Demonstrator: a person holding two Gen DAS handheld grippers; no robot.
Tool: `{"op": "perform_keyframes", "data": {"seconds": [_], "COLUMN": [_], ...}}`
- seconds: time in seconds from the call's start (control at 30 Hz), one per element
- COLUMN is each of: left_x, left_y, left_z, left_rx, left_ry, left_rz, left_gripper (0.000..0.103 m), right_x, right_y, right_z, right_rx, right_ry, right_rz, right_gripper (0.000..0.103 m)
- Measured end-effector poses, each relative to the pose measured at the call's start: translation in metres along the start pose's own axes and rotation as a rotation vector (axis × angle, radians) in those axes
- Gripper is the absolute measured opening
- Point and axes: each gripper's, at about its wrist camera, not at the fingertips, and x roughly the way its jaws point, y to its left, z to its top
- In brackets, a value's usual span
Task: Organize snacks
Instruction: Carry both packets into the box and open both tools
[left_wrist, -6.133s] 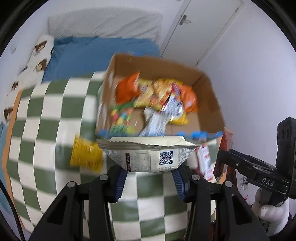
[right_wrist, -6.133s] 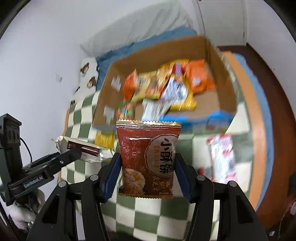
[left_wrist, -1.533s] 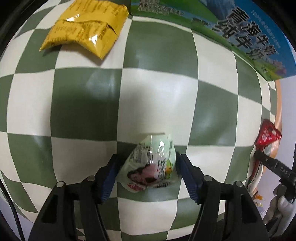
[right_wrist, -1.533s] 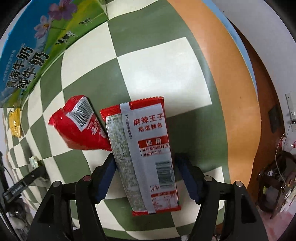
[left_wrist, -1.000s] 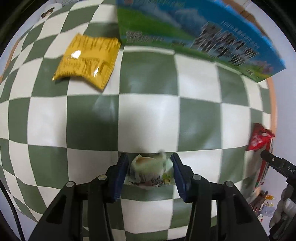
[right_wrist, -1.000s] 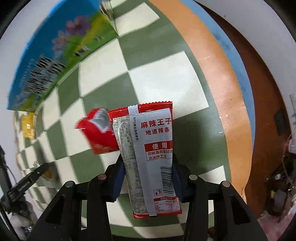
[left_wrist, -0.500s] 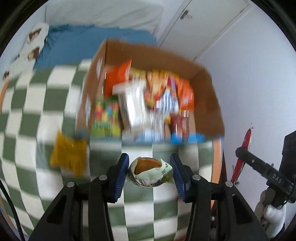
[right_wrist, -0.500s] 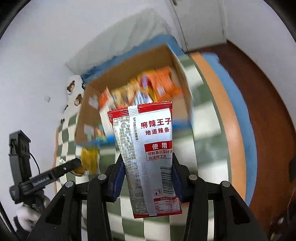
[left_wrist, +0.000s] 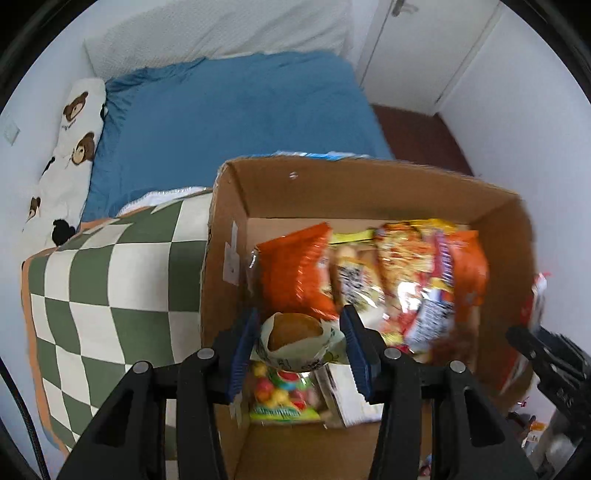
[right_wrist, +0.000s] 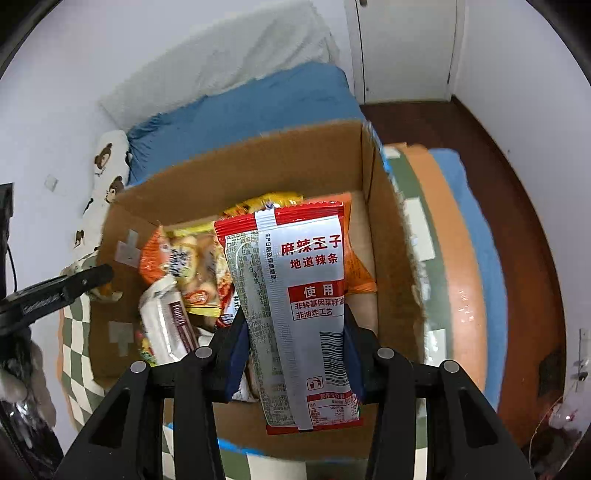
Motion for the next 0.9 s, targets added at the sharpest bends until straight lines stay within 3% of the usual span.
{"op": "perform_keyframes", "data": {"seconds": [0.1, 0.17, 0.2, 0.23, 0.37, 0.6, 0.9], "left_x": [0.022, 0.034, 0.039, 0.041, 0.044, 0.031, -0.016], "left_y": [0.001, 0.001, 0.003, 0.003, -0.005, -0.01, -0.017], "left_z": [0.005, 0.007, 0.007, 0.007, 0.003, -0.014, -0.049], "left_rx": [0.004, 0.0, -0.017, -0.026, -0.001, -0.022, -0.013], "left_ry": [0.04, 0.06, 0.068, 0.07, 0.054, 0.025, -0.125], "left_rz": [0.03, 0.073, 0.08, 0.07, 0.059, 0.032, 0.073], "left_gripper": [0.046, 0.048, 0.05, 0.054, 0.075, 0.076, 0.076], "right_x": [0.018, 0.035, 0.04, 0.043, 0.048, 0.042, 0.01], "right_y": [-0.008, -0.013, -0.015, -0.015, -0.01, -0.005, 0.015], "right_z": [-0.001, 0.0, -0.001, -0.001, 0.0, -0.004, -0.023], "right_rx": [0.02, 0.049, 0.052, 0.039, 0.028, 0.004, -0.067], "right_ry": [0.023, 0.07, 0.087, 0.081, 0.086, 0.071, -0.015], "right_rz": [-0.012, -0.021, -0.025, -0.035, -0.052, -0.08, -0.115], "right_gripper": [0.05, 0.07, 0.089, 0.092, 0.093, 0.094, 0.094]}}
